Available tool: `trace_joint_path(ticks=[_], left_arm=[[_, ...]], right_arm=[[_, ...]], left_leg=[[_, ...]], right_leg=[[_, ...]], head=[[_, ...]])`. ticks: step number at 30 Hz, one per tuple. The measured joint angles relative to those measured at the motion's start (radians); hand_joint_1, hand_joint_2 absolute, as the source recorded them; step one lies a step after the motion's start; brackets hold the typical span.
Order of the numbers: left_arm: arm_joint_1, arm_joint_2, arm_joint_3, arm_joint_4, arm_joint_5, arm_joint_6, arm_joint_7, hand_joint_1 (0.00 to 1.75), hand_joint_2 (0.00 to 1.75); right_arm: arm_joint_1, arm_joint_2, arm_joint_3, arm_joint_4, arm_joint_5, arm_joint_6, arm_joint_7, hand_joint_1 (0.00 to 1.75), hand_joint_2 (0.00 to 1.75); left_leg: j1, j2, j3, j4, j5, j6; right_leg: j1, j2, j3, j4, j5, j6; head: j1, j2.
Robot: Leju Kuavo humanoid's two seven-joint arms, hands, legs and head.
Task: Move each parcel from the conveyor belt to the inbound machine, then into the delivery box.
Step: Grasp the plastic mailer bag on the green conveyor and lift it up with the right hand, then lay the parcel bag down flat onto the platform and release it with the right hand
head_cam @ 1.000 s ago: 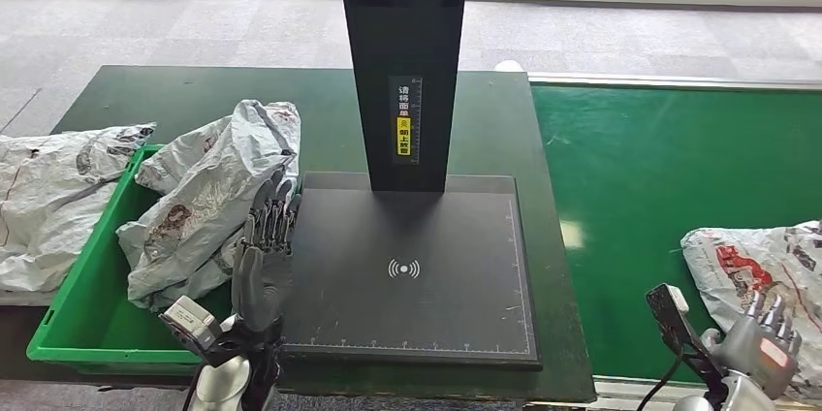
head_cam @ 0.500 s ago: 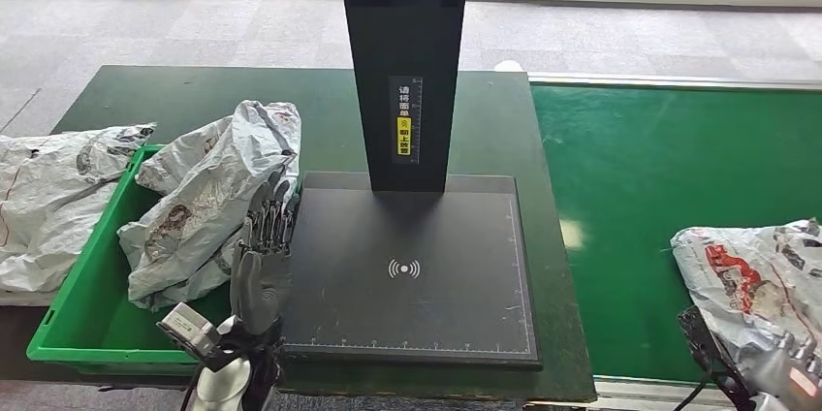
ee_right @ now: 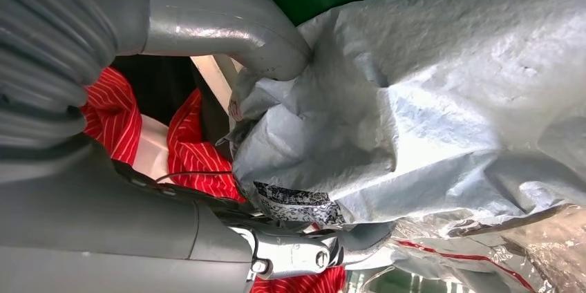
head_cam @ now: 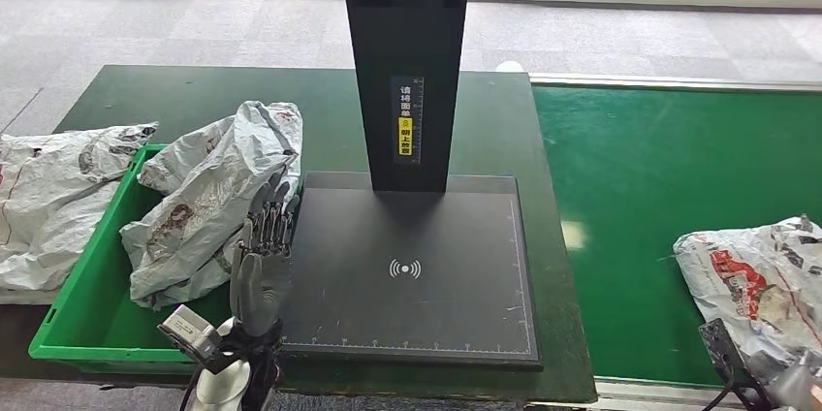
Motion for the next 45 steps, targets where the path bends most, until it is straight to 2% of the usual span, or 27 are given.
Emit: trace_joint_path(ticks=[4,8,13,16,18,25,33,37,40,42,45], left_arm=[[0.000,0.000,0.000,-0.001,-0.001,0.000,0.000,0.00,0.00],[0.001,0.000,0.000,-0.002,-0.008,0.000,0.000,0.00,0.00],[0.013,0.000,0.000,-0.006,-0.023,0.004,0.001,0.00,0.00],[0.025,0.001,0.000,-0.013,-0.027,0.013,0.000,0.00,0.00],[0.032,0.003,0.000,-0.019,-0.026,0.018,0.000,0.00,0.00],[0.042,0.007,0.000,-0.026,-0.026,0.030,0.000,0.00,0.00],[0.038,0.008,0.000,-0.025,-0.024,0.033,0.000,0.00,0.00],[0.038,0.010,0.000,-0.025,-0.023,0.033,0.000,0.00,0.00],[0.038,0.013,0.000,-0.025,-0.019,0.037,0.000,0.00,0.00],[0.039,0.016,0.000,-0.024,-0.012,0.041,0.000,0.00,0.00],[0.038,0.020,0.000,-0.018,0.002,0.042,0.000,0.00,0.00]], right_arm=[[-0.003,-0.004,-0.004,0.009,0.000,-0.001,0.002,0.00,1.75],[-0.004,-0.012,-0.018,0.018,-0.006,0.001,-0.008,1.75,1.75],[-0.014,-0.018,-0.034,0.038,-0.058,-0.002,-0.106,1.75,1.75],[-0.015,-0.005,-0.036,0.034,-0.146,-0.017,-0.224,1.75,1.75],[-0.016,0.015,-0.036,0.010,-0.224,-0.020,-0.311,1.75,1.75],[-0.004,0.098,-0.026,-0.155,-0.487,0.023,-0.519,1.75,1.75],[0.073,0.193,0.041,-0.403,-0.604,0.058,-0.573,1.75,1.75],[0.099,0.218,0.068,-0.480,-0.625,0.063,-0.584,1.75,1.75],[0.118,0.235,0.083,-0.530,-0.702,0.077,-0.635,1.75,1.75],[0.145,0.257,0.101,-0.595,-0.815,0.130,-0.692,1.75,1.75],[0.192,0.304,0.144,-0.723,-1.092,0.360,-0.751,1.75,1.75]], left_leg=[[0.000,0.000,0.000,0.000,0.000,0.000],[0.000,-0.001,0.000,0.000,0.000,0.000],[0.000,-0.001,0.000,0.000,0.000,0.000],[0.000,-0.001,-0.001,0.000,0.000,0.000],[0.000,0.000,-0.001,0.000,0.000,0.000],[0.000,-0.001,-0.001,0.000,0.001,0.000],[0.000,-0.001,-0.002,0.000,0.001,0.000],[0.000,-0.001,-0.002,0.000,0.001,0.000],[0.000,-0.001,-0.002,0.000,0.001,0.000],[0.000,-0.001,-0.002,0.000,0.001,0.000],[0.000,0.000,-0.002,0.000,0.001,0.000]], right_leg=[[0.000,0.000,0.000,0.000,0.000,0.000],[0.000,-0.002,0.001,0.000,0.000,0.000],[0.000,-0.001,0.001,0.000,0.000,0.000],[0.000,-0.001,0.001,0.000,0.000,0.000],[0.000,0.000,0.000,0.000,0.000,0.000],[0.000,-0.001,0.000,0.001,0.000,0.000],[0.000,-0.001,-0.001,0.001,0.000,0.000],[0.000,-0.001,-0.001,0.001,0.000,0.000],[0.000,-0.001,-0.001,0.001,0.000,0.000],[0.000,-0.001,-0.001,0.001,0.000,0.000],[0.000,-0.001,-0.002,0.002,0.000,0.000]], head=[[0.000,0.000],[0.000,0.000],[0.000,0.000],[0.000,0.000],[0.000,0.000],[0.000,0.000],[0.000,0.000],[0.000,0.000],[0.000,0.000],[0.000,0.000],[0.000,0.000]])
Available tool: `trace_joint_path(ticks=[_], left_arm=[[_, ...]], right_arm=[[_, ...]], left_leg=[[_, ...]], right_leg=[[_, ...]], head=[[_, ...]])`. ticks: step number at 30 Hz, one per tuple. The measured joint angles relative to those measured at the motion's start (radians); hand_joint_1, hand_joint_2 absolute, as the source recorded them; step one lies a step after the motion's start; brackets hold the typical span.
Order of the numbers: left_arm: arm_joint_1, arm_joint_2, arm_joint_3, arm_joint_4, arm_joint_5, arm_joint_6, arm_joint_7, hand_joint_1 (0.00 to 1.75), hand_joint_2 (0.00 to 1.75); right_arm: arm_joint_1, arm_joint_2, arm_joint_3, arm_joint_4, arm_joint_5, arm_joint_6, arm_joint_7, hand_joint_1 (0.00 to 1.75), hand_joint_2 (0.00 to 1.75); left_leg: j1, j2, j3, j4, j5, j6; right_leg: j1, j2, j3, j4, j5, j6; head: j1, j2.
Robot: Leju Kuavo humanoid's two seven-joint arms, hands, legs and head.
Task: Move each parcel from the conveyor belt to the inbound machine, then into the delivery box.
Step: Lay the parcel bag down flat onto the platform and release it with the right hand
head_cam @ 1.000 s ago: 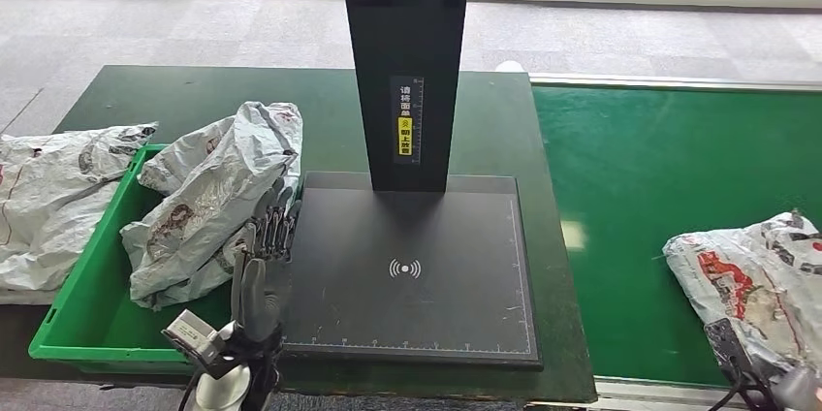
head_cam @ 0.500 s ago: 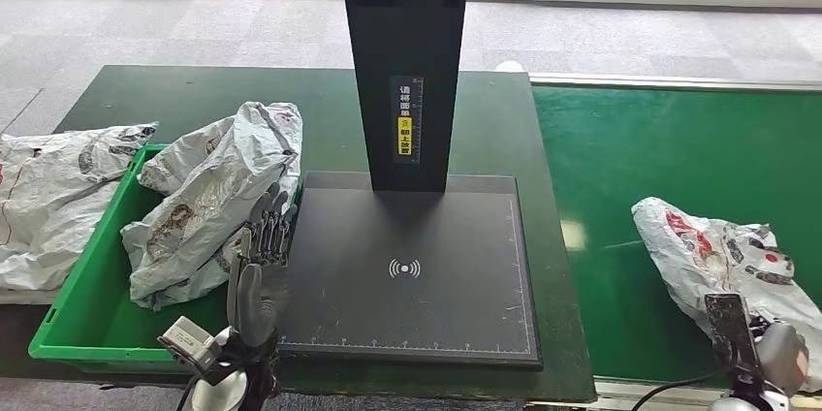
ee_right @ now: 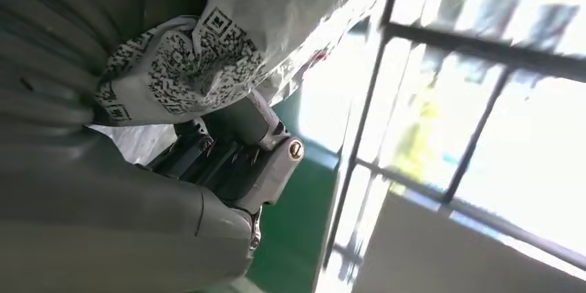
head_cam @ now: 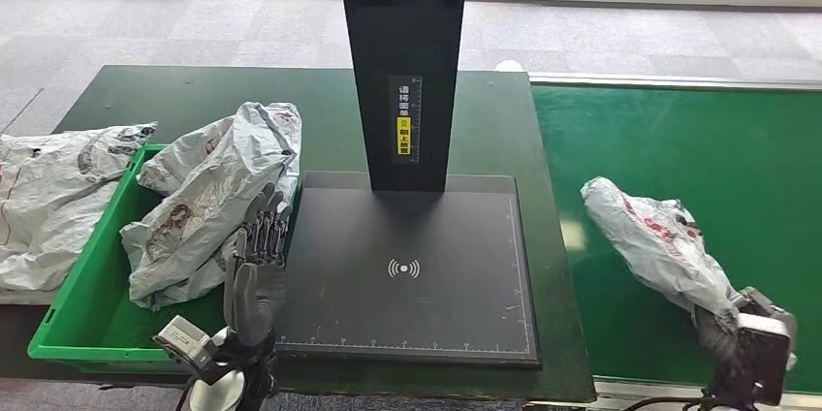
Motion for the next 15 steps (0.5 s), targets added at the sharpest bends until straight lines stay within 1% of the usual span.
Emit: trace_joint_path(ticks=[1,2,4,6,8,10,12,15], left_arm=[[-0.002,0.001,0.000,0.003,0.004,0.000,0.000,0.00,0.00],[-0.004,0.003,0.000,0.006,0.007,-0.002,0.000,0.00,0.00],[-0.008,0.004,0.000,0.012,0.016,-0.012,0.000,0.00,0.00],[-0.015,0.004,0.000,0.017,0.027,-0.030,0.000,0.00,0.00],[-0.031,0.004,0.000,0.024,0.037,-0.049,0.000,0.00,0.00],[-0.052,0.003,-0.001,0.036,0.044,-0.064,0.000,0.00,0.00],[-0.069,0.002,-0.002,0.051,0.050,-0.071,0.000,0.00,0.00],[-0.091,0.002,-0.002,0.067,0.054,-0.073,0.000,0.00,0.00]], right_arm=[[0.013,0.014,0.015,-0.041,-0.074,0.075,-0.008,1.75,1.75],[0.027,0.027,0.031,-0.084,-0.119,0.130,-0.011,1.75,1.75],[0.059,0.048,0.083,-0.184,-0.142,0.189,-0.015,1.75,1.75],[0.085,0.061,0.190,-0.286,-0.131,0.218,-0.017,1.75,1.75],[0.091,0.066,0.331,-0.350,-0.132,0.234,-0.017,1.75,1.75],[0.085,0.067,0.462,-0.379,-0.152,0.249,-0.017,1.75,1.75],[0.069,0.071,0.566,-0.387,-0.189,0.283,-0.016,1.75,1.75],[0.027,0.084,0.664,-0.354,-0.265,0.382,-0.015,1.75,1.75]], left_leg=[[0.000,0.000,0.000,0.000,0.000,0.000],[0.000,0.000,0.000,0.000,0.000,0.000],[0.000,-0.001,-0.002,0.000,0.000,0.000],[0.000,0.001,-0.004,0.000,0.001,-0.001],[0.000,0.005,-0.003,-0.001,0.001,-0.002],[0.000,0.005,-0.001,-0.001,0.002,-0.002],[0.001,0.004,-0.002,-0.001,0.004,-0.002],[0.001,0.004,-0.003,-0.001,0.005,-0.003]], right_leg=[[0.000,0.000,0.000,0.000,0.000,0.000],[0.000,0.000,-0.001,0.000,0.000,0.000],[0.000,-0.001,-0.001,0.001,0.000,0.000],[0.000,0.001,-0.002,0.002,0.000,-0.001],[0.000,0.004,-0.003,0.002,0.001,-0.001],[0.000,0.005,-0.004,0.002,0.001,-0.002],[0.000,0.004,-0.004,0.002,0.002,-0.002],[0.000,0.004,-0.005,0.002,0.004,-0.003]], head=[[0.000,0.000],[0.000,0.000],[0.000,0.000],[0.000,0.000],[0.000,0.000],[0.000,0.000],[0.000,0.000],[0.000,0.000]])
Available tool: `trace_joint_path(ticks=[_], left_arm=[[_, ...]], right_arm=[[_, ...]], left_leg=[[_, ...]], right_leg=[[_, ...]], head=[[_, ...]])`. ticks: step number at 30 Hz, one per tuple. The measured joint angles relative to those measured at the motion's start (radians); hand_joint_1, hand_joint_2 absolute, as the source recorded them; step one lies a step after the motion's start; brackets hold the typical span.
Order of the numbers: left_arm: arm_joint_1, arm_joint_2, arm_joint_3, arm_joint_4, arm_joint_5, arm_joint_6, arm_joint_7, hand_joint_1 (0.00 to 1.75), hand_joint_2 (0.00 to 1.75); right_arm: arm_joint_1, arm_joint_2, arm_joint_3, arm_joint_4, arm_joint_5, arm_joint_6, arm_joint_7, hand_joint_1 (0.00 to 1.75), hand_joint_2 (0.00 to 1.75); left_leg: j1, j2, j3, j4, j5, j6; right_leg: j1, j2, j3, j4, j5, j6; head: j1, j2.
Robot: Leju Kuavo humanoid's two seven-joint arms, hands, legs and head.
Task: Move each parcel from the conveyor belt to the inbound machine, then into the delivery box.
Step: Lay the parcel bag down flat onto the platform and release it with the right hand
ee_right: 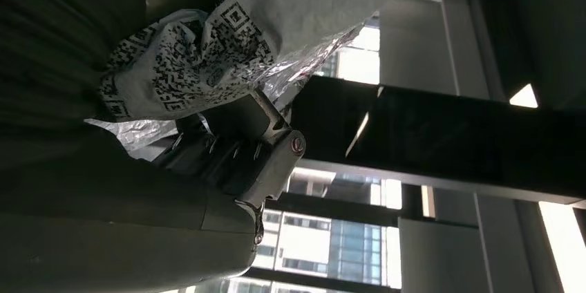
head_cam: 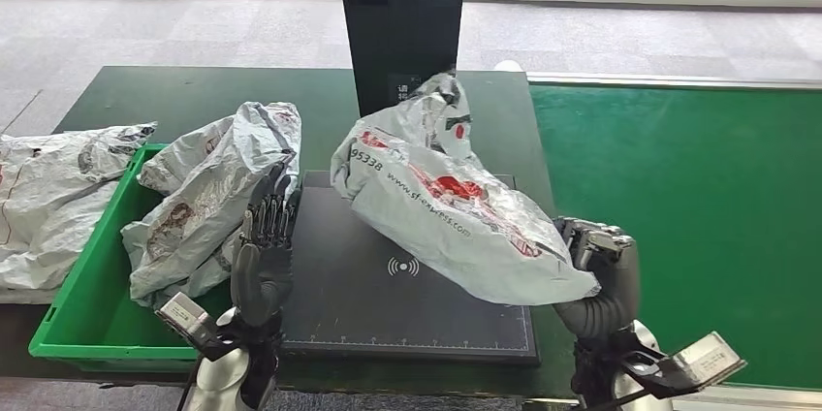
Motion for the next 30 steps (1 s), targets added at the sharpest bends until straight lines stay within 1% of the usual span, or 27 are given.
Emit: trace_joint_path(ticks=[2,5,10,14,16,17,19,20,21,23,24,26,28,30], left_arm=[[-0.011,-0.001,-0.001,0.008,0.001,0.000,0.000,0.00,0.00],[-0.018,-0.001,-0.001,0.018,0.001,0.000,0.000,0.00,0.00],[-0.019,-0.001,-0.001,0.028,0.001,0.001,0.000,0.00,0.00],[-0.019,-0.005,-0.001,0.028,0.001,0.002,0.000,0.00,0.00],[-0.019,-0.006,-0.001,0.028,0.001,0.005,0.000,0.00,0.00],[-0.018,-0.006,-0.001,0.027,0.001,0.012,0.000,0.00,0.00],[-0.014,-0.006,-0.001,0.020,0.005,0.031,0.000,0.00,0.00],[-0.010,-0.006,-0.001,0.013,0.007,0.037,0.000,0.00,0.00],[-0.005,-0.005,-0.001,0.006,0.010,0.039,0.000,0.00,0.00],[0.005,-0.003,-0.001,-0.005,0.012,0.040,0.000,0.00,0.00],[0.008,-0.002,-0.001,-0.009,0.014,0.040,0.000,0.00,0.00],[0.015,-0.001,0.000,-0.017,0.015,0.040,0.000,0.00,0.00],[0.021,0.001,0.000,-0.024,0.016,0.040,0.000,0.00,0.00],[0.026,0.002,0.000,-0.030,0.016,0.040,0.000,0.00,0.00]], right_arm=[[-0.023,0.011,0.041,0.028,-0.021,0.035,0.002,1.75,1.75],[-0.042,0.021,0.078,0.053,-0.028,0.046,0.002,1.75,1.75],[-0.066,0.030,0.105,0.097,-0.017,0.058,0.012,1.75,1.75],[-0.105,0.048,0.119,0.201,0.017,0.063,0.014,1.75,1.75],[-0.120,0.054,0.124,0.243,0.038,0.047,0.023,1.75,1.75],[-0.128,0.055,0.126,0.265,0.075,0.010,0.053,1.75,1.75],[-0.150,0.054,0.127,0.335,0.213,-0.123,0.154,1.75,1.75],[-0.163,0.050,0.127,0.387,0.283,-0.195,0.190,1.75,1.75],[-0.173,0.045,0.126,0.441,0.331,-0.246,0.199,1.75,1.75],[-0.191,0.036,0.123,0.536,0.376,-0.299,0.174,1.75,1.75],[-0.198,0.033,0.122,0.567,0.403,-0.322,0.174,1.75,1.75],[-0.201,0.030,0.122,0.604,0.476,-0.381,0.205,1.75,1.75],[-0.195,0.027,0.121,0.615,0.530,-0.420,0.234,1.75,1.75],[-0.188,0.024,0.120,0.619,0.595,-0.465,0.281,1.75,1.75]], left_leg=[[0.000,0.000,0.000,0.000,0.000,0.000],[0.000,-0.001,0.000,0.000,0.001,0.000],[0.000,-0.001,-0.001,0.000,0.001,0.000],[0.000,-0.001,-0.001,0.000,0.001,0.000],[0.000,-0.002,-0.002,0.000,0.002,-0.001],[0.000,-0.001,-0.002,0.000,0.002,-0.001],[0.001,-0.001,-0.002,0.000,0.001,-0.001],[0.001,-0.001,-0.002,0.000,0.002,-0.001],[0.001,-0.002,-0.002,0.000,0.002,-0.001],[0.001,-0.003,-0.003,0.000,0.002,-0.001],[0.001,-0.003,-0.003,0.000,0.002,-0.001],[0.001,-0.004,-0.004,0.000,0.002,-0.001],[0.001,-0.004,-0.004,0.000,0.002,-0.001],[0.001,-0.003,-0.004,0.000,0.002,-0.001]], right_leg=[[0.000,0.000,0.000,0.000,0.001,0.000],[0.000,0.000,0.000,0.000,0.001,0.000],[0.000,0.000,-0.001,0.000,0.001,0.000],[0.000,0.000,-0.002,0.000,0.001,0.000],[0.000,-0.001,-0.002,0.000,0.001,0.000],[0.001,-0.001,-0.002,0.000,0.001,0.000],[0.001,0.000,-0.002,0.000,0.001,-0.001],[0.001,0.000,-0.002,0.000,0.001,-0.001],[0.001,-0.001,-0.002,0.000,0.001,-0.001],[0.001,-0.003,-0.003,0.000,0.002,-0.001],[0.001,-0.003,-0.003,0.000,0.002,-0.001],[0.001,-0.003,-0.003,0.000,0.002,-0.001],[0.001,-0.003,-0.004,0.000,0.002,-0.001],[0.001,-0.002,-0.005,0.000,0.002,-0.001]], head=[[0.000,0.000],[0.000,0.000],[0.000,0.000],[0.000,0.000],[0.000,0.000],[0.000,0.000],[0.000,0.000],[0.000,0.000],[0.000,0.000],[0.000,0.000],[0.000,0.000],[0.000,0.000],[0.000,0.000],[0.000,0.000]])
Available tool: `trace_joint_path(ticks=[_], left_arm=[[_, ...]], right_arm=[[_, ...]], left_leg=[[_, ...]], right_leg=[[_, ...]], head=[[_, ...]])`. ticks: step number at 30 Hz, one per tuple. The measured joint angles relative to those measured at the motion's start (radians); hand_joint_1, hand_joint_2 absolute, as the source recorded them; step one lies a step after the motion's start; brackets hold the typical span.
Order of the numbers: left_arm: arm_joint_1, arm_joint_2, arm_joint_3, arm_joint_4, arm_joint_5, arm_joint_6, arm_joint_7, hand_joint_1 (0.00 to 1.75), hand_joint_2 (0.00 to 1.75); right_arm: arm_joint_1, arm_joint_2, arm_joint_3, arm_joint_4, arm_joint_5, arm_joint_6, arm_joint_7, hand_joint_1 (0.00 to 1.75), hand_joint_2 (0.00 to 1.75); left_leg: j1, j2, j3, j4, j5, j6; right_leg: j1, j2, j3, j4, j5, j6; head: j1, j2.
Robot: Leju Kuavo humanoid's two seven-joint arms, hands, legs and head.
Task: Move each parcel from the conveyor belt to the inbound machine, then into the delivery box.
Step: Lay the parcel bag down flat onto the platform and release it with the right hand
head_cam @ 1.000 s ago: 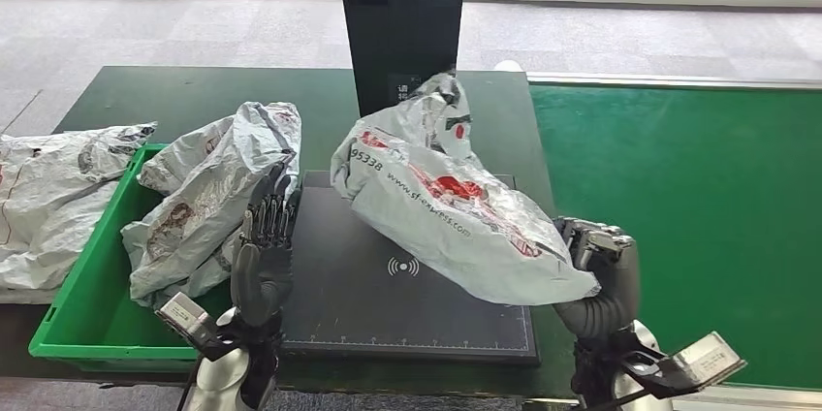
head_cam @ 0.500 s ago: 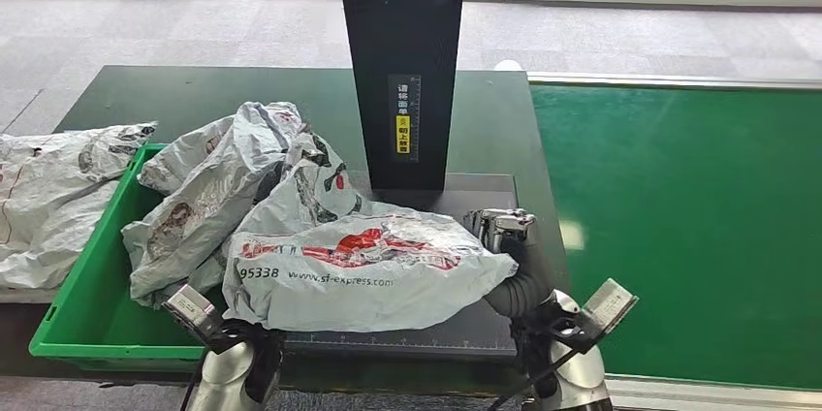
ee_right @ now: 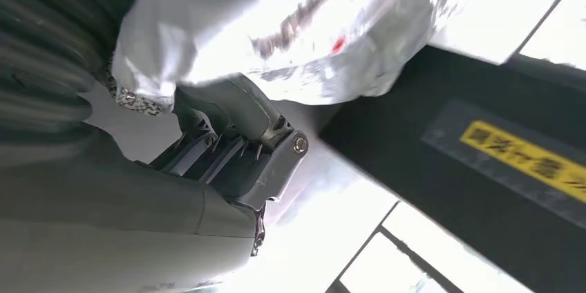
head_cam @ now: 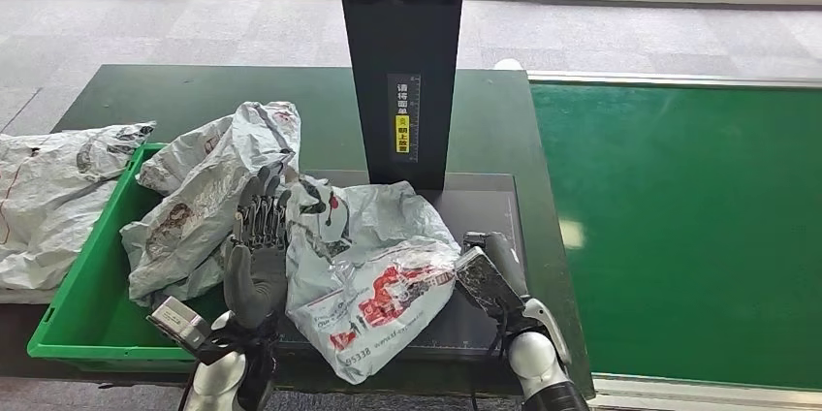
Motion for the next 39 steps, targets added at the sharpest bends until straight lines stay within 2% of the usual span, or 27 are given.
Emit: trace_joint_path(ticks=[4,9,13,21,22,25,26,30,34,39], left_arm=[[0.017,0.000,0.000,-0.021,0.000,0.000,0.001,0.00,0.00],[0.022,0.000,0.000,-0.027,0.000,-0.005,0.003,0.00,0.00],[0.022,0.000,0.001,-0.030,0.000,-0.011,0.003,0.00,0.00],[0.022,0.000,0.001,-0.038,0.000,-0.014,0.003,0.00,0.00],[0.022,0.000,0.001,-0.038,0.000,-0.015,0.003,0.00,0.00],[0.022,0.000,0.001,-0.039,0.000,-0.016,0.003,0.00,0.00],[0.022,-0.001,0.001,-0.040,0.000,-0.016,0.002,0.00,0.00],[0.022,-0.002,0.003,-0.051,0.008,-0.019,0.000,0.00,0.00],[0.022,-0.003,0.006,-0.059,0.013,-0.022,0.000,0.00,0.00],[0.023,-0.004,0.008,-0.061,0.012,-0.023,0.000,0.00,0.00]], right_arm=[[0.044,-0.004,-0.014,-0.024,0.246,-0.123,0.163,1.75,1.75],[0.126,-0.007,-0.049,-0.120,0.459,-0.138,0.285,1.75,1.75],[0.171,-0.007,-0.071,-0.185,0.518,-0.138,0.316,1.75,1.75],[0.199,-0.007,-0.088,-0.233,0.529,-0.138,0.326,1.73,1.75],[0.199,-0.007,-0.089,-0.235,0.529,-0.138,0.326,1.55,1.75],[0.200,-0.007,-0.090,-0.241,0.530,-0.138,0.326,0.27,1.75],[0.201,-0.007,-0.090,-0.242,0.531,-0.137,0.326,0.01,1.75],[0.210,-0.006,-0.090,-0.262,0.520,-0.139,0.306,0.00,1.75],[0.224,-0.002,-0.090,-0.307,0.420,-0.136,0.221,0.00,0.00],[0.255,0.007,-0.099,-0.401,0.237,-0.166,0.061,0.00,0.00]], left_leg=[[0.000,0.000,0.000,0.000,0.000,0.000],[0.000,0.000,-0.001,0.000,0.000,0.000],[0.000,0.000,-0.001,0.000,0.000,0.000],[0.000,0.000,-0.001,0.000,0.000,0.000],[0.000,0.000,-0.001,0.000,0.000,0.000],[0.000,0.000,-0.001,0.000,0.000,0.000],[0.000,0.000,-0.001,0.000,0.000,0.000],[0.000,0.000,-0.001,0.000,0.000,0.000],[0.000,0.000,-0.001,0.000,0.000,0.000],[0.000,0.000,-0.001,0.000,0.000,0.000]], right_leg=[[0.000,-0.001,0.000,0.000,0.000,0.000],[0.000,0.000,-0.001,0.000,0.000,0.000],[0.000,0.000,-0.001,0.000,0.000,0.000],[0.000,0.000,-0.001,0.000,0.000,0.000],[0.000,0.000,-0.001,0.000,0.000,0.000],[0.000,0.000,-0.001,0.000,0.000,0.000],[0.000,0.000,-0.001,0.000,0.000,0.000],[0.000,0.000,-0.001,0.000,0.000,0.000],[0.000,0.000,-0.001,0.000,0.000,0.000],[0.000,0.000,-0.001,0.000,0.000,0.000]], head=[[0.000,0.000],[0.000,0.000],[0.000,0.000],[0.000,0.000],[0.000,0.000],[0.000,0.000],[0.000,0.000],[0.000,0.000],[0.000,0.000],[0.000,0.000]])
